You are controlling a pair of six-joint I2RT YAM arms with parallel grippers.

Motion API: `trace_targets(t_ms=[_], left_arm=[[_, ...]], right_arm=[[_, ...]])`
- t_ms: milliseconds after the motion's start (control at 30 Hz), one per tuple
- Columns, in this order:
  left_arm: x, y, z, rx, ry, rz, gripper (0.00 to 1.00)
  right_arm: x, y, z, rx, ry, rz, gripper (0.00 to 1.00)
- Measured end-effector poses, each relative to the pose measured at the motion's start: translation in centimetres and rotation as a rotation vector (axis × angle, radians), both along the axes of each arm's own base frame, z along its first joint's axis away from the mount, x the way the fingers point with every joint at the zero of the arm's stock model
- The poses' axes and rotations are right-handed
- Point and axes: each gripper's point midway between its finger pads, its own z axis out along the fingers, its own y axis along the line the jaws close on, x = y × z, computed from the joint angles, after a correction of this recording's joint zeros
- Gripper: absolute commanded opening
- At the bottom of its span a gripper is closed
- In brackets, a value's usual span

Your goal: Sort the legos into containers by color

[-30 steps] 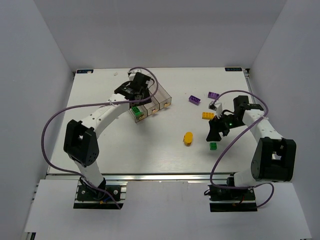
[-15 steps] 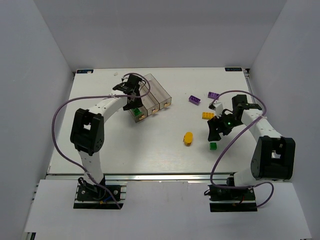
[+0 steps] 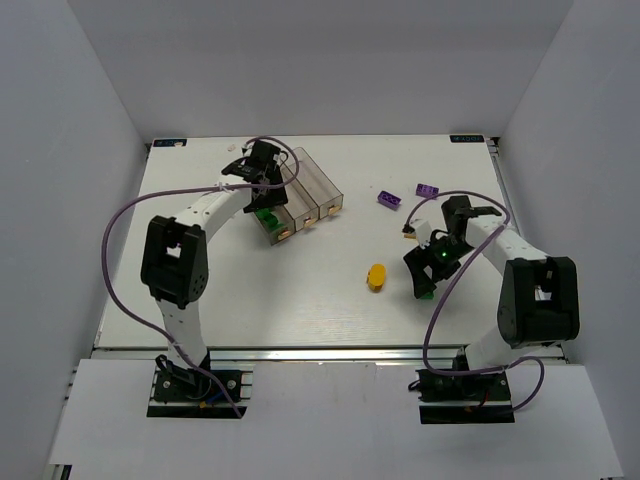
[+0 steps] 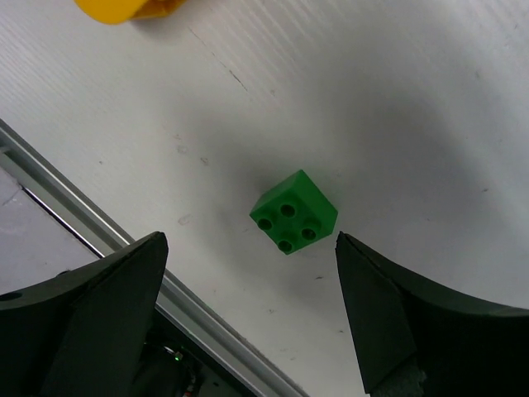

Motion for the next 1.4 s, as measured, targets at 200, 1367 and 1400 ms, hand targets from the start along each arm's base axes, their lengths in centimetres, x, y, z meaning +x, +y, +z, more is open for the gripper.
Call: trace_targets(t_ms=[200, 1367, 1400], left_arm=[[-2.5, 0.4, 2.7, -0.046, -0.047, -0.015, 0.76], [-13.0, 2.1, 9.1, -0.286, -0.257, 0.013, 0.79], [-13.1, 1.8, 9.1, -0.299, -0.257, 0.001, 0.79]], right_arm=[[-1.4, -1.0, -1.5, -0.104, 0.04, -0.019, 0.84], [2.2, 1.1, -2.3, -0.141, -0.156, 0.035, 0.18], [3.3, 1.8, -1.2, -0.117, -0.191, 0.057, 0.18]])
